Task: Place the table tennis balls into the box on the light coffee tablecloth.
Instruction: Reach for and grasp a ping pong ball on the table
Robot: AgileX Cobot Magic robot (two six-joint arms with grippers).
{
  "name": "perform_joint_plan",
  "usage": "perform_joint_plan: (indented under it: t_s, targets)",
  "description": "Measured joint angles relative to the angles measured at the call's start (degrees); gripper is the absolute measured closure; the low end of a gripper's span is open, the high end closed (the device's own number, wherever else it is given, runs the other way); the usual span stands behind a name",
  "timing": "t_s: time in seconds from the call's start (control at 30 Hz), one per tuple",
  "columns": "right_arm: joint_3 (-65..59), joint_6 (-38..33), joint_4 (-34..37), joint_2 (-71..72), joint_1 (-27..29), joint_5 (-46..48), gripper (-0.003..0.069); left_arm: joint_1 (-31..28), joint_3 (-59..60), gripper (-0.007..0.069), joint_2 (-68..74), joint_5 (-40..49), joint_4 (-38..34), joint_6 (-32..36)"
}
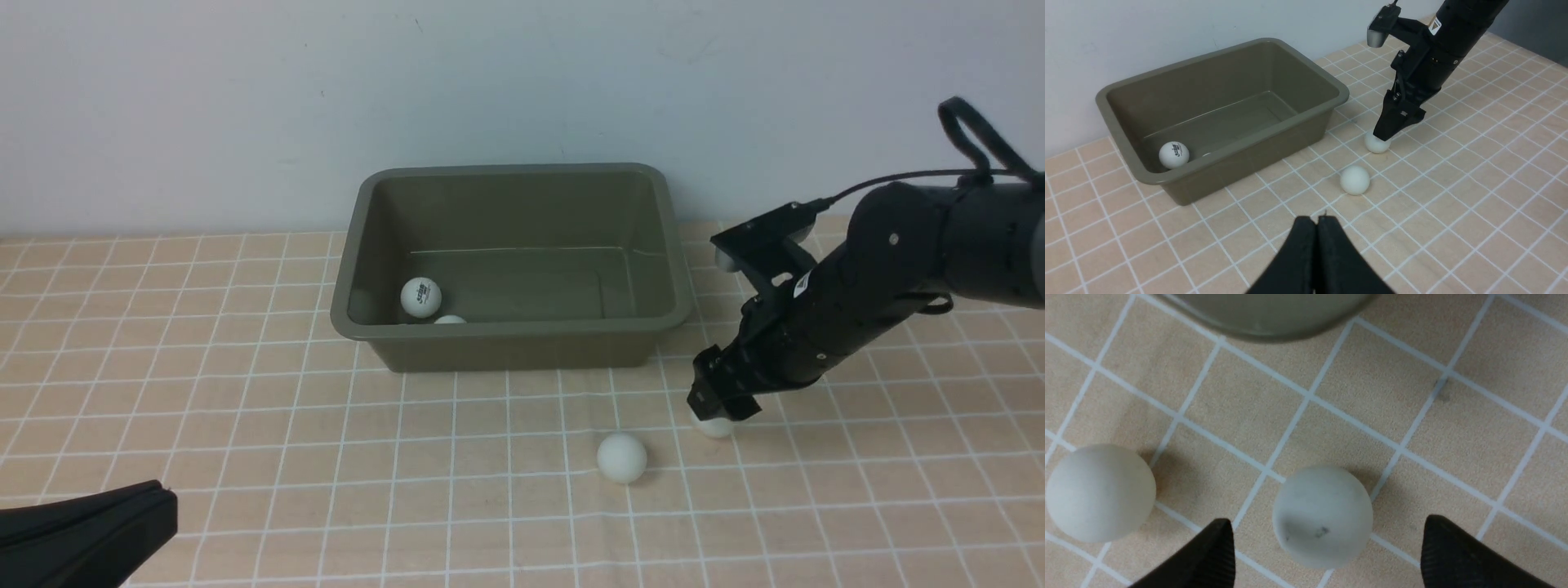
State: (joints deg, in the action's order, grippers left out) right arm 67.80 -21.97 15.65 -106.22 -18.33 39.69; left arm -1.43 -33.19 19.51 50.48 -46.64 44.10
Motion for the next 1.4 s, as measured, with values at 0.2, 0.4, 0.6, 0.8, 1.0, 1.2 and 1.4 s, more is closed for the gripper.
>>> perform_joint_plan:
  t_s: [0.2, 0.4, 0.6, 0.8, 1.0, 1.2, 1.4]
  targets:
    - [3.5, 0.0, 0.6, -2.8, 0.0, 1.7, 0.0108, 0.0, 0.0, 0.0693, 0.0, 0.0, 0.0, 0.1]
    - [4.1, 0.0, 0.6, -4.2, 0.0, 2.6, 0.0108, 0.0, 0.0, 0.0693, 0.0, 0.0, 0.0, 0.1]
    - [4.4, 0.0, 0.6, -6.0, -0.1, 2.9, 0.0108, 0.0, 0.0, 0.0693, 0.0, 0.0, 0.0, 0.2]
    - [4.6, 0.0, 0.6, -6.9, -0.1, 3.1, 0.0114, 0.0, 0.0, 0.0693, 0.0, 0.0, 0.0, 0.2]
    - [4.7, 0.0, 1.1, -6.9, -0.1, 4.1, 0.0221, 0.0, 0.0, 0.0693, 0.0, 0.0, 0.0, 0.2]
    - [4.7, 0.0, 1.6, -6.9, -0.1, 5.4, 0.0299, 0.0, 0.0, 0.0693, 0.0, 0.0, 0.0, 0.2]
    - [7.8, 0.0, 2.0, -6.9, -0.1, 14.4, 0.0299, 0.0, 0.0, 0.0693, 0.0, 0.0, 0.0, 0.2]
